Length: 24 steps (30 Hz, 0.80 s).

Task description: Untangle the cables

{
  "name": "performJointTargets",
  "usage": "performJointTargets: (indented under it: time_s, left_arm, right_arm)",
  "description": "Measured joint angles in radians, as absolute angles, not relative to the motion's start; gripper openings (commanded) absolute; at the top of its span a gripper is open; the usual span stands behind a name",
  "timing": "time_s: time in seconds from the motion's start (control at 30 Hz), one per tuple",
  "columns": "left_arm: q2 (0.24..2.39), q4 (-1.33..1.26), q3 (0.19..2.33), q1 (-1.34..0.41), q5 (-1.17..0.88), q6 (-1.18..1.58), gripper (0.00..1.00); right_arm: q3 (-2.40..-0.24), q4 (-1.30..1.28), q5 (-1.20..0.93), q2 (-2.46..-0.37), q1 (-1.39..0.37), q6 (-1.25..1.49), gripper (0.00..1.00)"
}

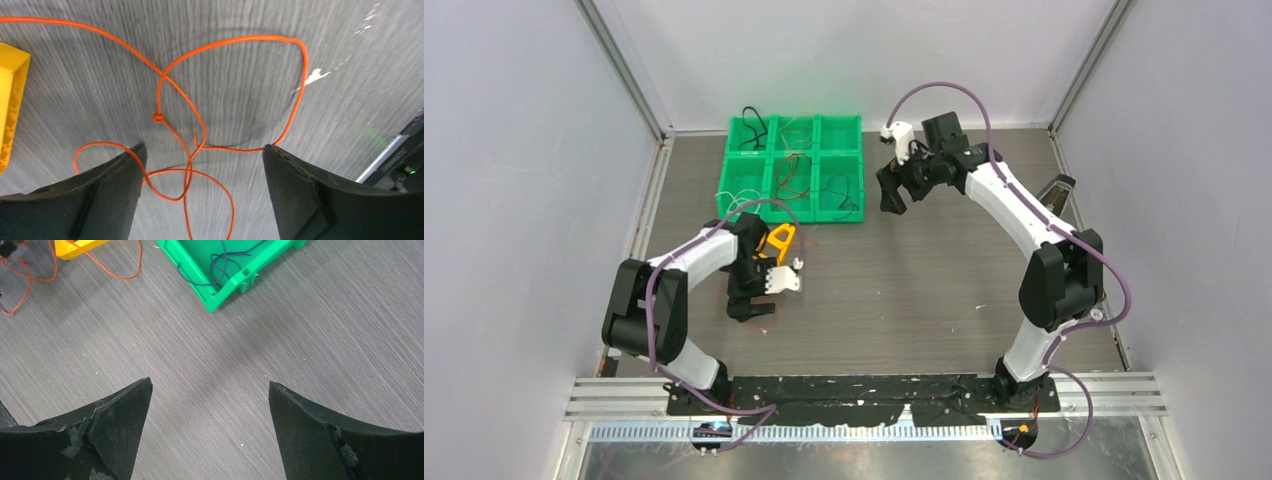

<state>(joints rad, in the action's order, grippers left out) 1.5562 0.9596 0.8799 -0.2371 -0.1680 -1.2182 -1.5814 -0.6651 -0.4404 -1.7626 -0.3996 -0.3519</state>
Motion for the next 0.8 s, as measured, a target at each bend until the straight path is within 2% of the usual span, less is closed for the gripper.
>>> performJointTargets:
  time_s: [0.07,0.1,0.13,0.2,0.23,0.27,0.5,0.73,0.8]
  left_arm:
    - [1.566,0.944,0.879,-0.266,-0.127,-1.205,0.67]
    - [1.567,0.929,0.875,-0.279,-0.108,-1.196,0.55]
    - [1.567,0.914,0.87,-0.288,-0.095,-1.184,0.48]
    - [1.559,0.872,0.855,-0.307,-0.074,-1.169,0.21]
    - [1.552,0.859,0.849,-0.314,-0.072,-1.163,0.03]
    - [1.543,0.846,0.839,-0.32,-0.073,-1.158,0.0]
    - [1.403,0.919,0.843,-0.343,-0.26,-1.15,0.0]
    - [1.278,1.03,1.223,-0.345,-0.557,-1.041,0.0]
    - [1.267,1.033,1.317,-0.345,-0.63,-0.985,0.0]
  right_arm:
    - [-1.576,-0.665,-0.441,-1.745,-0.381,-0.348,0.92]
    - [-1.575,-0.665,-0.44,-1.737,-0.374,-0.345,0.92]
    - [-1.575,-0.664,-0.441,-1.729,-0.371,-0.344,0.92]
    - [-1.574,-0.664,-0.445,-1.716,-0.37,-0.342,0.91]
    - [-1.572,-0.663,-0.448,-1.712,-0.37,-0.342,0.9]
    - [-1.571,-0.663,-0.449,-1.71,-0.37,-0.341,0.9]
    - [-1.559,-0.664,-0.484,-1.708,-0.366,-0.342,0.9]
    - [-1.554,-0.667,-0.637,-1.687,-0.36,-0.335,0.99]
    - [-1.554,-0.659,-0.703,-1.667,-0.364,-0.314,0.96]
